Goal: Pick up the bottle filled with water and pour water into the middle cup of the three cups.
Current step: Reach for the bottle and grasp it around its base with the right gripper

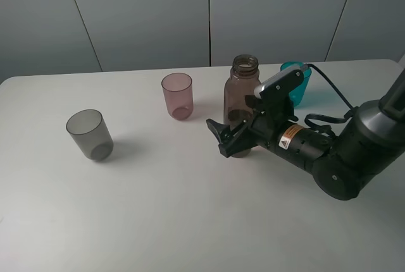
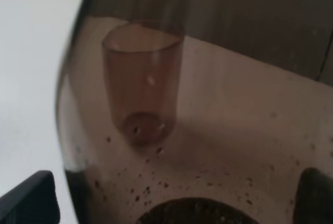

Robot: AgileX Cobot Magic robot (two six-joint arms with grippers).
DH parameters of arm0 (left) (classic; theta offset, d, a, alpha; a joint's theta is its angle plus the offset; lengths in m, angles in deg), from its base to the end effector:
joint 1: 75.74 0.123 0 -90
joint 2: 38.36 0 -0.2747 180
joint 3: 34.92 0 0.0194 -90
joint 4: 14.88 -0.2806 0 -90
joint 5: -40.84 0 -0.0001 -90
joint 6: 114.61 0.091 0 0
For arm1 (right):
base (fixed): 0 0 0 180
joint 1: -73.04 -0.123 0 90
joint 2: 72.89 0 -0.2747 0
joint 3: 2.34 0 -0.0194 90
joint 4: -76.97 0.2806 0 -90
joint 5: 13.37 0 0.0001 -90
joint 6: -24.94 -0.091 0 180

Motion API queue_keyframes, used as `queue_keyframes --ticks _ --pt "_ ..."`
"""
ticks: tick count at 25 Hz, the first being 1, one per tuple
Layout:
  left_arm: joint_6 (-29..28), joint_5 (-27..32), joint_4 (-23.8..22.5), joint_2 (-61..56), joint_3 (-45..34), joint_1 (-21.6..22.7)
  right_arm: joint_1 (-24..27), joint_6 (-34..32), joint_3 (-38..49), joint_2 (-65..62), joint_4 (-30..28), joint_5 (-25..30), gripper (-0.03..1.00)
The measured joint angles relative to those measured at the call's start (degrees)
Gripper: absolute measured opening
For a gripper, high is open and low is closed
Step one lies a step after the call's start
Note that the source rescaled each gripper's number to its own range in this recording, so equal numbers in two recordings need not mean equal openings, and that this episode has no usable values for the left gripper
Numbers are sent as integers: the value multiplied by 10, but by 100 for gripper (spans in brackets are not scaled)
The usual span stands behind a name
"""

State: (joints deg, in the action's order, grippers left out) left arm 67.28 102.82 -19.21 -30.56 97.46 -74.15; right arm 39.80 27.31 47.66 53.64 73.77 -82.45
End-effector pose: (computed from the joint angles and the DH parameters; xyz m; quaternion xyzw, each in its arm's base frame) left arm 0.0283 0.0069 0.2937 0.0001 0.8539 0.0535 0.5178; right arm 0.2370 0.1610 0.0374 -0.2688 0.7601 0.1720 0.5661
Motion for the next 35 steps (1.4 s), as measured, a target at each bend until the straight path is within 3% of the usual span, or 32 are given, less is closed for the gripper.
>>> queue_keyframes --ticks 16,35 --pt "0 0 0 0 0 0 0 -13 0 22 24 -2 100" --pt "-2 0 0 0 0 0 0 -39 -17 22 9 -3 99"
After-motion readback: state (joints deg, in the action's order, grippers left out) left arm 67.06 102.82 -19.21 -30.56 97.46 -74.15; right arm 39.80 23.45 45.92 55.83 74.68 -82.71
